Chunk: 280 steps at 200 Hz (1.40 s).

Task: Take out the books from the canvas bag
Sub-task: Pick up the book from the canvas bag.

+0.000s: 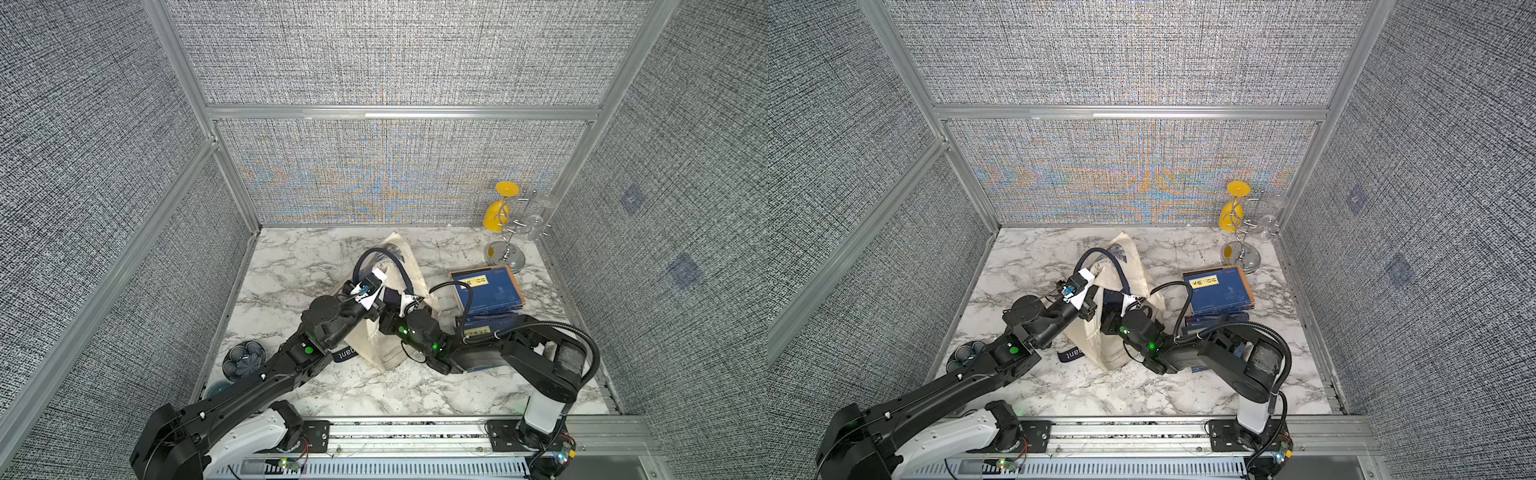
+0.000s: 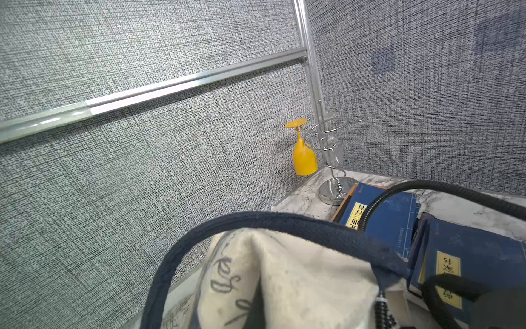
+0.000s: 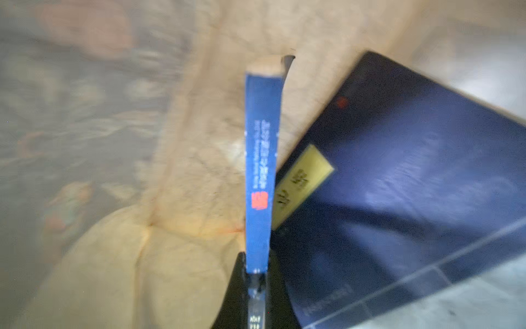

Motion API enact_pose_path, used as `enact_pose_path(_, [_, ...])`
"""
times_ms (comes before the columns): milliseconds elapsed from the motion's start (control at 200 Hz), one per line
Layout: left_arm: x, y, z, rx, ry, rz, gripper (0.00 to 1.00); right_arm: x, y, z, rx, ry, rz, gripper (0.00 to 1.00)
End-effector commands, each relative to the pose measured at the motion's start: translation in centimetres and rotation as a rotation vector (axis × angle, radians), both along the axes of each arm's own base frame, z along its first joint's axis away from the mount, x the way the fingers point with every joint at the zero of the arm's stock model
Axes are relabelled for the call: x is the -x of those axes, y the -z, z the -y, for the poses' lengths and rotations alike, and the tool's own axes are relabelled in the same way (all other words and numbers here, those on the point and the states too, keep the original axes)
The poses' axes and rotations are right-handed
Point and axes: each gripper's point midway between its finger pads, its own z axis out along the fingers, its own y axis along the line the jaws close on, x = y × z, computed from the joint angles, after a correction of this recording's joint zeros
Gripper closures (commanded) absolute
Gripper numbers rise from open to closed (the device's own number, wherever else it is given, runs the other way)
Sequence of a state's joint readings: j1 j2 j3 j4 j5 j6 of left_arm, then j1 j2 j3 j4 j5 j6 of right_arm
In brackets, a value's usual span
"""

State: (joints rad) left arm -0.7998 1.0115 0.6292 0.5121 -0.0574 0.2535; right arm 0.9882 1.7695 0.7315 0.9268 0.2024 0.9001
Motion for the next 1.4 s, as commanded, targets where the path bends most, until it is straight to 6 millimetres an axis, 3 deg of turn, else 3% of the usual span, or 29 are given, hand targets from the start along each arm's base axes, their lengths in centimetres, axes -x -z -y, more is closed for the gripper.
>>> enact_pose_path(0, [-0.8, -1.0, -0.7, 0.03, -0.063, 0.009, 1.0, 0.4, -0.6, 0.5, 0.026, -0.007, 0.034, 1.0])
enact_pose_path(140, [-1.7, -0.5, -1.1, 0.013, -0.117, -0.012, 1.0, 1.1, -0.5, 1.5, 0.058, -0.013, 0.027, 1.0])
enact_pose_path(490, [-3.3, 0.7, -1.8, -0.027, -0.213, -0.052, 1.0, 3.5, -3.4, 2.6, 0.136, -0.12, 0.105, 1.0])
enact_pose_path(730, [-4.0, 1.0, -2.3, -0.029, -0.264, -0.071, 1.0, 5.0, -3.8, 3.4, 0.199, -0.19, 0.136, 1.0])
enact_pose_path(1035, [-4.5, 1.4, -2.5, -0.037, -0.294, -0.085, 1.0, 6.1, -5.2, 7.5, 0.252, -0.157, 0.168, 1.0])
enact_pose_path(1396, [-5.1, 1.8, -3.2, -0.038, -0.345, -0.102, 1.0, 7.9, -10.4, 12.7, 0.259, -0.101, 0.31, 1.0])
